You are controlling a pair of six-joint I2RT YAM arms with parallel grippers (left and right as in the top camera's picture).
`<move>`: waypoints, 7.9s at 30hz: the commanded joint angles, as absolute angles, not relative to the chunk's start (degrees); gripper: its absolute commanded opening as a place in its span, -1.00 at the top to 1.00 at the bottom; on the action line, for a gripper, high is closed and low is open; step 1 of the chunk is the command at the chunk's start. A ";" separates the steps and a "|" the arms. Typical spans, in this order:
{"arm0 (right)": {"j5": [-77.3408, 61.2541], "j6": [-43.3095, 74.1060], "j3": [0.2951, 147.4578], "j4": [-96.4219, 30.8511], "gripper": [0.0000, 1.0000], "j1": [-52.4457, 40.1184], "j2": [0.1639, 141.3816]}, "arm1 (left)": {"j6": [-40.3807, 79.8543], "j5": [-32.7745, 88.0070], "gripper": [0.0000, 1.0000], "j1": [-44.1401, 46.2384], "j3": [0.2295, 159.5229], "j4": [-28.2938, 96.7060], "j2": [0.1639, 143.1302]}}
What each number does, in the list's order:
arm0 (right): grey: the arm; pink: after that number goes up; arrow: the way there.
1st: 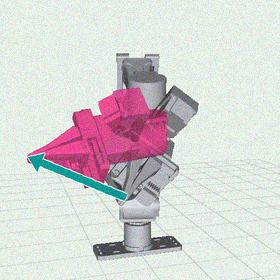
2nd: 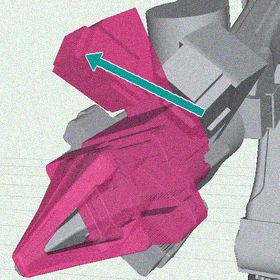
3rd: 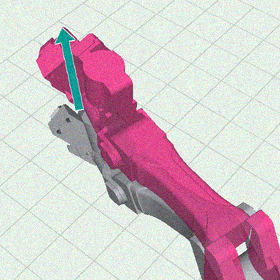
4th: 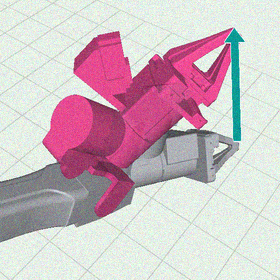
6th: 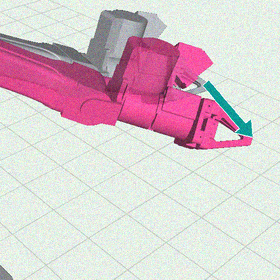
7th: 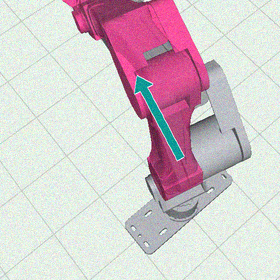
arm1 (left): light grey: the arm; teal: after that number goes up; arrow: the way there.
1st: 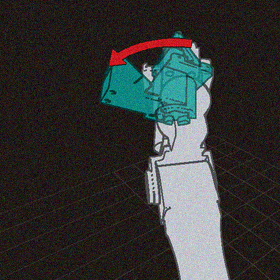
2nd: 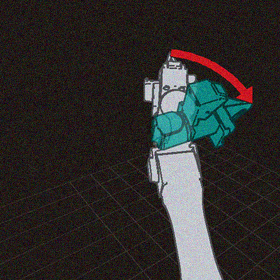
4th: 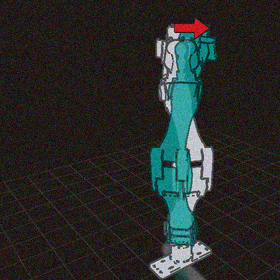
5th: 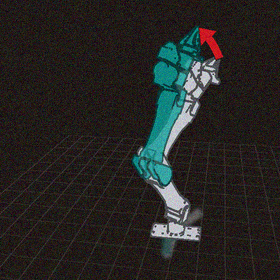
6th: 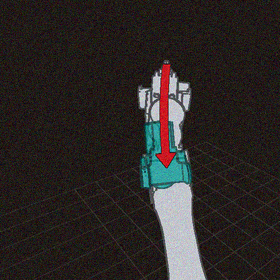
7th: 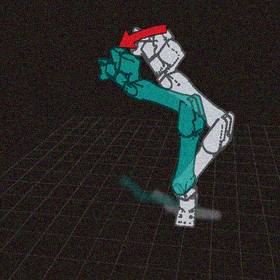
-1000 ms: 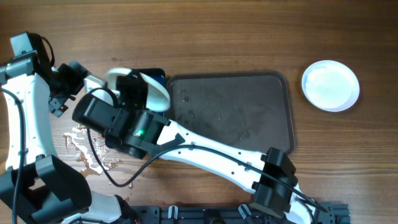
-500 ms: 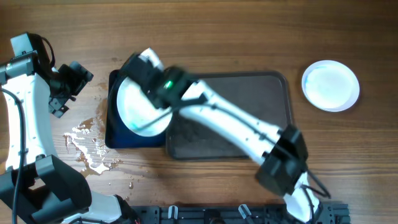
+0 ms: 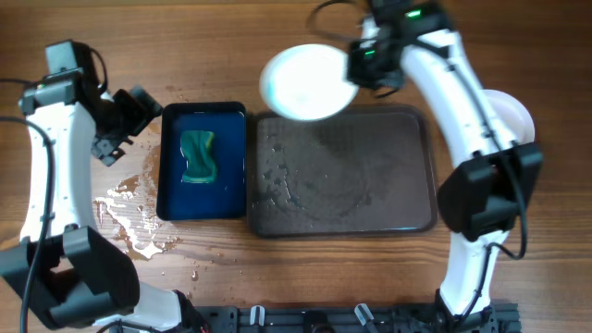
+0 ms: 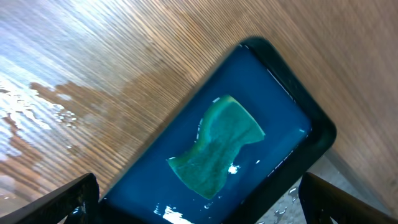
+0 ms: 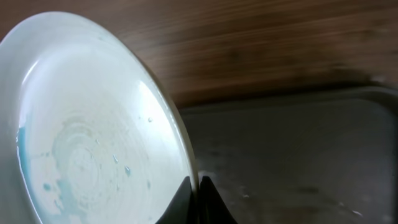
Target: Clean dirty plates on tray and stack at the side
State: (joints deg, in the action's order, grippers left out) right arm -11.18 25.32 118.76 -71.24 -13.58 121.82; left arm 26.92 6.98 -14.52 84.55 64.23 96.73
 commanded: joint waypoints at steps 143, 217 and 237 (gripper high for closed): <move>-16.60 12.58 10.37 -5.43 -0.99 -5.56 0.21 | 23.18 -0.51 -1.00 7.29 87.33 85.17 37.87; -5.54 -5.45 0.30 0.32 -1.00 -5.56 0.21 | -11.68 11.18 -1.00 2.04 52.07 24.80 22.74; -5.54 -5.43 0.30 0.32 -0.99 -5.56 0.21 | 17.06 15.62 -1.00 1.96 4.99 -2.68 0.19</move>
